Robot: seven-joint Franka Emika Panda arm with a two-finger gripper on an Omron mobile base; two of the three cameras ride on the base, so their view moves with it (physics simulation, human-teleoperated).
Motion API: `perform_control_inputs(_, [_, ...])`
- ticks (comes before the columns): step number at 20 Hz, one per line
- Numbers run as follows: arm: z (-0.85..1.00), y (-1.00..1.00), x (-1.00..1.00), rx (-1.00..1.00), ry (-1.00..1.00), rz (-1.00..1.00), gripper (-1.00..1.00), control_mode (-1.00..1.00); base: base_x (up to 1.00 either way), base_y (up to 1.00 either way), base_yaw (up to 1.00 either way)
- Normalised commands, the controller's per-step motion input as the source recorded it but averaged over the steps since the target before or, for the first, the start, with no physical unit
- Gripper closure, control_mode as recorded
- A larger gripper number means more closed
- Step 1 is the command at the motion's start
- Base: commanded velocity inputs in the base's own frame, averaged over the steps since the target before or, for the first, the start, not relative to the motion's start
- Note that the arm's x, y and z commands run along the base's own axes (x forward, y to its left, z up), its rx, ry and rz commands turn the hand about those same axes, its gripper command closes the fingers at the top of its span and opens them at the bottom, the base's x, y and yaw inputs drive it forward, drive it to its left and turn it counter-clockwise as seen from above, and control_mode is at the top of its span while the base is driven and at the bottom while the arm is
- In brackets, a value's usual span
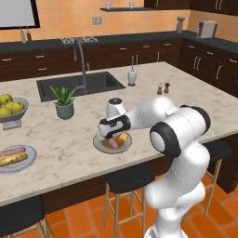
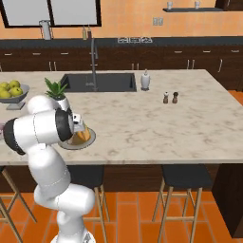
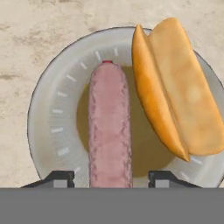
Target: Place one bun and one sausage from the bowl on each plate.
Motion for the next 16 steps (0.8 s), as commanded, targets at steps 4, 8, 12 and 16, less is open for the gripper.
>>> perform_control_inputs(4, [0.18,0.02,0.07,0.0,-0.04,0.0,-1.0,-1.0,0.0,0.0,0.0])
perform_control_inputs(8, [1.0,-0.05,-0.99,0.0,-0.6,0.0,-1.0,-1.0,0.0,0.0,0.0])
perform_control_inputs(12, [1.0,-0.13,-1.0,0.0,-0.63,0.0,-1.0,-1.0,0.0,0.0,0.0])
perform_control_inputs(16, [1.0,-0.71,-1.0,0.01,-0.65,0.0,-1.0,-1.0,0.0,0.0,0.0])
